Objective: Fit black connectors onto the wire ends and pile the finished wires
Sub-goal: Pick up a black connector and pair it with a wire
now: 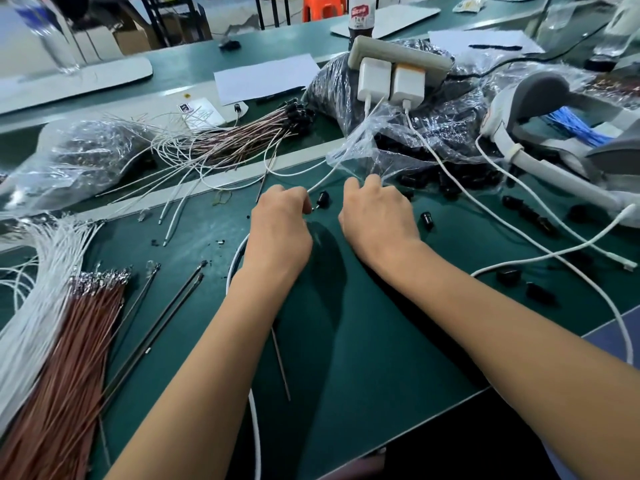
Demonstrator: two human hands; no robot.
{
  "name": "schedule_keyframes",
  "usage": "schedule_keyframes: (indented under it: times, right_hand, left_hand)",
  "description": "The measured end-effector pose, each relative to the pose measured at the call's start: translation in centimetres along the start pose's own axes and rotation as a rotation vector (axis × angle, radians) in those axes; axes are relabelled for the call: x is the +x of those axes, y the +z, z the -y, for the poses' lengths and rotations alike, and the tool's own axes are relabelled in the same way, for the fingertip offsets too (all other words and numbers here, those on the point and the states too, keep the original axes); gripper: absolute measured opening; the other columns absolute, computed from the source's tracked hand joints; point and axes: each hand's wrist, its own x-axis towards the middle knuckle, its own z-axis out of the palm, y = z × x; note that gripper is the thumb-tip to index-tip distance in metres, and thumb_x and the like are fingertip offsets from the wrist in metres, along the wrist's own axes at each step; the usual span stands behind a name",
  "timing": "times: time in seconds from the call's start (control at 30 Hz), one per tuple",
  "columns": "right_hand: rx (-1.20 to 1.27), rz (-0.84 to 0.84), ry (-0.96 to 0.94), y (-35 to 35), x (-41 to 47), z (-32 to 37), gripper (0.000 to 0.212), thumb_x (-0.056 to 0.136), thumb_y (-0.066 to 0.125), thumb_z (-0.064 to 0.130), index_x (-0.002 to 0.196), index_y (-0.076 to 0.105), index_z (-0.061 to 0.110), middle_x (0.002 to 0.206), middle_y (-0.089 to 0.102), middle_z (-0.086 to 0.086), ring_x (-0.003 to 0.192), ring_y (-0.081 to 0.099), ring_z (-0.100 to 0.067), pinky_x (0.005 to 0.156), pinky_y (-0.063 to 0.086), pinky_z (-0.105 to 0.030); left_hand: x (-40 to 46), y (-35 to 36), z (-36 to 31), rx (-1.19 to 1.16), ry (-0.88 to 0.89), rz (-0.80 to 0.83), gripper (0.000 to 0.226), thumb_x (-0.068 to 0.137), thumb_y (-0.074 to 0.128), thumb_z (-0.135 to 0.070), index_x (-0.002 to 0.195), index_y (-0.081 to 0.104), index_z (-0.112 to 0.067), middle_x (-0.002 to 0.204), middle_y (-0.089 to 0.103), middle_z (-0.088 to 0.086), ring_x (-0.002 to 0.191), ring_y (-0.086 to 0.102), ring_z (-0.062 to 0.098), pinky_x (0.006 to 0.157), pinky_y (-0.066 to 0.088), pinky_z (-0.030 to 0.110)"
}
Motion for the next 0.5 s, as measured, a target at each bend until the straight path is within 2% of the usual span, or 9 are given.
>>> schedule_keyframes:
  times: [0.1, 0.17, 0.27, 0.4, 0.5]
  right_hand:
    - [0.014, -0.016, 0.001, 0.2, -0.8, -0.1, 0.027, 0.108, 0.043, 0.034, 0.119, 0.054, 0.012, 0.114, 0.06, -0.016, 0.097, 0.068, -0.036, 0.066, 0.035, -0.036]
    - [0.038, -0.007, -0.001, 0.0, -0.8, -0.3, 0.031, 0.108, 0.042, 0.042, 0.121, 0.057, 0.016, 0.114, 0.06, -0.017, 0.098, 0.067, -0.037, 0.067, 0.035, -0.036]
    - [0.04, 0.002, -0.005, 0.0, -0.6, 0.0, 0.024, 0.108, 0.043, 0.03, 0.123, 0.058, 0.019, 0.113, 0.061, -0.018, 0.099, 0.067, -0.037, 0.068, 0.035, -0.036]
    - [0.066, 0.012, -0.035, -0.1, -0.5, -0.2, 0.022, 0.105, 0.04, 0.015, 0.12, 0.056, 0.017, 0.108, 0.063, -0.018, 0.097, 0.067, -0.039, 0.067, 0.036, -0.038]
    - [0.168, 0.01, -0.042, -0.5, 0.2, -0.7, 0.015, 0.104, 0.045, 0.014, 0.115, 0.055, 0.014, 0.1, 0.066, -0.019, 0.096, 0.066, -0.042, 0.066, 0.036, -0.038]
  left_hand:
    - [0.2, 0.4, 0.2, 0.007, 0.008, -0.106, 0.018, 0.089, 0.06, 0.001, 0.103, 0.069, -0.008, 0.103, 0.059, 0.014, 0.096, 0.058, 0.032, 0.083, 0.044, 0.033]
    - [0.6, 1.0, -0.1, 0.047, 0.041, -0.121, 0.018, 0.092, 0.065, -0.009, 0.11, 0.067, -0.01, 0.107, 0.058, 0.014, 0.103, 0.053, 0.032, 0.088, 0.039, 0.032]
    - [1.8, 2.0, -0.7, 0.094, 0.074, -0.024, 0.03, 0.095, 0.065, -0.018, 0.125, 0.063, -0.015, 0.118, 0.055, 0.013, 0.115, 0.047, 0.033, 0.099, 0.039, 0.037]
    - [3.5, 2.2, -1.6, 0.092, 0.092, 0.028, 0.016, 0.095, 0.059, -0.012, 0.107, 0.069, -0.013, 0.108, 0.06, 0.012, 0.11, 0.049, 0.032, 0.093, 0.044, 0.04]
    - [3.8, 1.3, -1.7, 0.023, 0.057, -0.036, 0.011, 0.09, 0.063, -0.008, 0.098, 0.071, -0.011, 0.101, 0.065, 0.013, 0.099, 0.058, 0.032, 0.087, 0.047, 0.041]
